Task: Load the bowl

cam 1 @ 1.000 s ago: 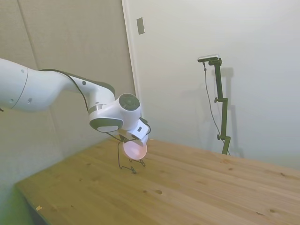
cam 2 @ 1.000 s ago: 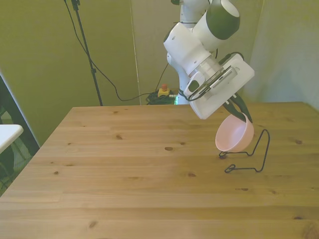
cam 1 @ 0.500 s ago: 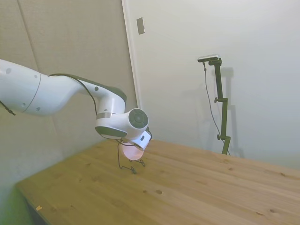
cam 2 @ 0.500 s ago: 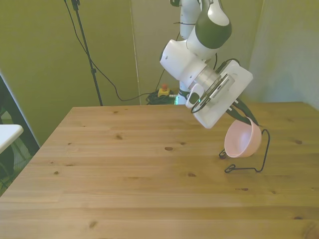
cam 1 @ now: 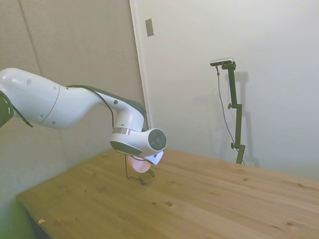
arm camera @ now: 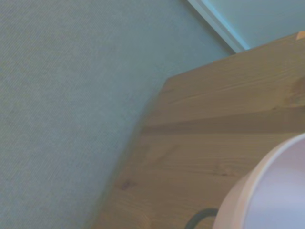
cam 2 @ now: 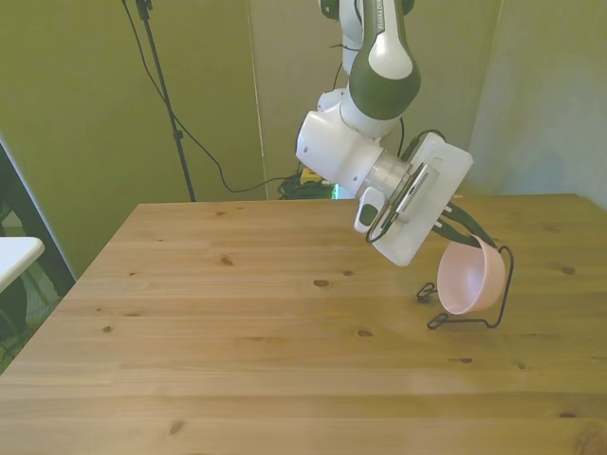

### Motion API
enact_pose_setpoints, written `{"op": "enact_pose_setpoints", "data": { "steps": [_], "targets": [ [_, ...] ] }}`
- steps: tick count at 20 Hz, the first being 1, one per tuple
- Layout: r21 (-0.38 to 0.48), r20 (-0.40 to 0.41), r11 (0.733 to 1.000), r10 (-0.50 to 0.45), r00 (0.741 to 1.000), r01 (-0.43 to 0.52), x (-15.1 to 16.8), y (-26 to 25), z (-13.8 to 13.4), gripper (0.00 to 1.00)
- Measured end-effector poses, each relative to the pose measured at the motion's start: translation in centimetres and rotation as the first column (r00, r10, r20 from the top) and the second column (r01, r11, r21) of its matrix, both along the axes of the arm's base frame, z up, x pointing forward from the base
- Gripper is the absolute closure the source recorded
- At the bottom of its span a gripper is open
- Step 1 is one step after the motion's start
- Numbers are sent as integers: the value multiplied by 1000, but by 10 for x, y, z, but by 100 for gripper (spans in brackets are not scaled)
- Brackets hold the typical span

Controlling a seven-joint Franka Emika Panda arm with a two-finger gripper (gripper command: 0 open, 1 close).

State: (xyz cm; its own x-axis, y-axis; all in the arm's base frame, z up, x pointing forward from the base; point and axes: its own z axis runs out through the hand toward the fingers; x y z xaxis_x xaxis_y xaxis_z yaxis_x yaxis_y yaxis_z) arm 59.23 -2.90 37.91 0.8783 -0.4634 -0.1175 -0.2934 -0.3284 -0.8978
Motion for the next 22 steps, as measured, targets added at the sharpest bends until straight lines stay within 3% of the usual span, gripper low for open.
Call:
{"op": "enact_pose_setpoints", "data": {
  "steps": [22],
  "targets": [
    [36, -17, 999, 14, 1000, -13, -1, 4, -24, 100]
  ]
}}
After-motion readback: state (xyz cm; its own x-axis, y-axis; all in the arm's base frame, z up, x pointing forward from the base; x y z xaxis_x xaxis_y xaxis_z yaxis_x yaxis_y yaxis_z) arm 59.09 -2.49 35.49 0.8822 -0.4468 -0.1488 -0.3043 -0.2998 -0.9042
